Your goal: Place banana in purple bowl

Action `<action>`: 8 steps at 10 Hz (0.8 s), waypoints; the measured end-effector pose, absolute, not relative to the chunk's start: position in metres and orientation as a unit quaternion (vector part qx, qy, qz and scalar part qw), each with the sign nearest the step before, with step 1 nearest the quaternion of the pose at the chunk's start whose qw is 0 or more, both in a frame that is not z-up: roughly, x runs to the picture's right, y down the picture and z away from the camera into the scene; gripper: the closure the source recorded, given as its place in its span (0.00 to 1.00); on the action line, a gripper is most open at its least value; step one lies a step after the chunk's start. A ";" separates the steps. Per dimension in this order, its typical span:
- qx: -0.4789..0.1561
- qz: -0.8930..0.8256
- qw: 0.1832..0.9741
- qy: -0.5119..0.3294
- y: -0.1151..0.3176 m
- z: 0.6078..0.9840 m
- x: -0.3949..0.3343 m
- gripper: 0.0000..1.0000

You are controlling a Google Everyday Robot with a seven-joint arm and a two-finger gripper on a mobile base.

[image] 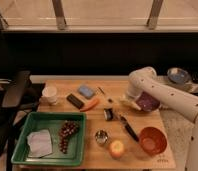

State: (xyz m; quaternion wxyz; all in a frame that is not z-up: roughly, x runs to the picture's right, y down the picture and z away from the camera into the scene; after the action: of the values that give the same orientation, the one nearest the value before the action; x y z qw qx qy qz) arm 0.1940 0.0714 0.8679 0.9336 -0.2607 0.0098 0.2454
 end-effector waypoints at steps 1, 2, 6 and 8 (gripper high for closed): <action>-0.254 0.264 0.930 0.014 0.062 0.861 0.196 1.00; -0.240 0.290 0.926 0.020 0.048 0.849 0.202 1.00; -0.198 0.347 0.916 0.046 0.020 0.826 0.233 0.99; -0.196 0.377 0.903 0.065 0.024 0.828 0.255 0.83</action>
State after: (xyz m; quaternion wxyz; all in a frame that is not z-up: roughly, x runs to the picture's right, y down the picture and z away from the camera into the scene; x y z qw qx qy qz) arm 0.2553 0.0241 0.8278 0.9026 -0.1965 0.0652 0.3774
